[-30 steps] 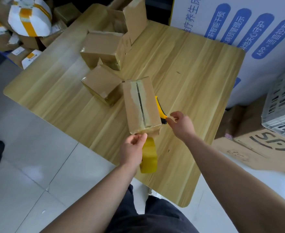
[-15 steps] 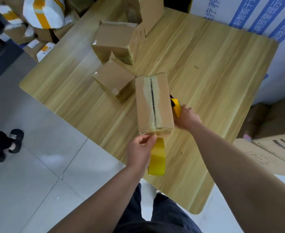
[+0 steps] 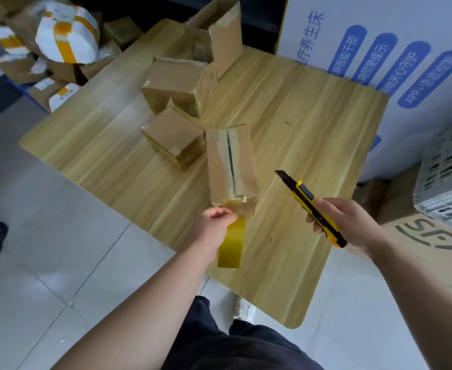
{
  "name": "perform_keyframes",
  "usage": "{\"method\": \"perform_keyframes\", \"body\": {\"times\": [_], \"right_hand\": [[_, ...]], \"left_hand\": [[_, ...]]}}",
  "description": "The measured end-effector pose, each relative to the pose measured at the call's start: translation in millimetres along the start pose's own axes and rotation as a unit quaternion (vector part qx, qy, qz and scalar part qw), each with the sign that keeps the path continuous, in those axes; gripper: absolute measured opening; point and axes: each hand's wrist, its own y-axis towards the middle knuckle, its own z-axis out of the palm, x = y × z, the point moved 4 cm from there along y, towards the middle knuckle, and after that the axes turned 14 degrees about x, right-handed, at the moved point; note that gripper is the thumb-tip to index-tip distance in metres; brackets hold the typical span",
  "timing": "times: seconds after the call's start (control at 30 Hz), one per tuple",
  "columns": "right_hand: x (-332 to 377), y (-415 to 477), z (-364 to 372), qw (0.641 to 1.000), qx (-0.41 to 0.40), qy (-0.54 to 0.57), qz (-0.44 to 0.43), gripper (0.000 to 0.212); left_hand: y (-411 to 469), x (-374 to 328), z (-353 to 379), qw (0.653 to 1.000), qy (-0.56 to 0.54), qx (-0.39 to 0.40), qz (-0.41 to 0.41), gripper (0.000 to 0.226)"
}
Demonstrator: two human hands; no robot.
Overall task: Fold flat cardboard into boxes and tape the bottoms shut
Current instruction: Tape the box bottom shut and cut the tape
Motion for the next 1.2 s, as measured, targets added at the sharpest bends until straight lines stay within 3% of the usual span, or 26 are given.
{"method": "perform_keyframes", "body": {"times": [0.1, 0.2, 0.33, 0.43, 0.47, 0.67, 0.9, 0.97, 1.07, 1.2], "right_hand": [[18, 0, 16, 0.99, 0.047, -0.131, -0.007, 0.025], [27, 8, 30, 0.95, 0.057, -0.306, 0.021, 0.022], [40, 13, 36, 0.898, 0.028, -0.436, 0.047, 0.024], [39, 23, 43, 0.813, 0.025, -0.577, 0.073, 0.031], [33, 26, 45, 0.799, 0.032, -0.593, 0.092, 0.035], [-39, 45, 48, 0.889, 0.027, -0.433, 0.147, 0.028], [-78, 63, 57, 0.937, 0.015, -0.311, 0.157, 0.042], [-59, 67, 53, 0.949, -0.036, -0.302, 0.087, 0.047], [1, 70, 60, 0.957, -0.094, -0.255, -0.105, 0.05], [46, 91, 75, 0.924, -0.058, -0.302, -0.227, 0.052]], "left_hand": [[1, 1, 1, 1.0, 0.006, -0.012, -0.009, 0.013], [1, 1, 2, 1.0, 0.001, -0.014, -0.001, 0.014], [1, -3, 2, 1.0, 0.007, -0.014, 0.01, 0.014], [2, -4, 2, 1.0, 0.026, -0.008, 0.012, 0.012], [3, -4, 2, 0.999, 0.038, -0.009, 0.014, 0.01], [3, -8, -5, 0.998, 0.051, -0.03, 0.038, 0.019], [5, -12, -9, 0.994, 0.083, -0.062, 0.039, 0.022], [6, -12, -8, 0.994, 0.081, -0.067, 0.04, 0.021], [8, -11, -8, 0.993, 0.08, -0.075, 0.038, 0.02], [10, -15, -8, 0.99, 0.107, -0.085, 0.033, 0.022]]}}
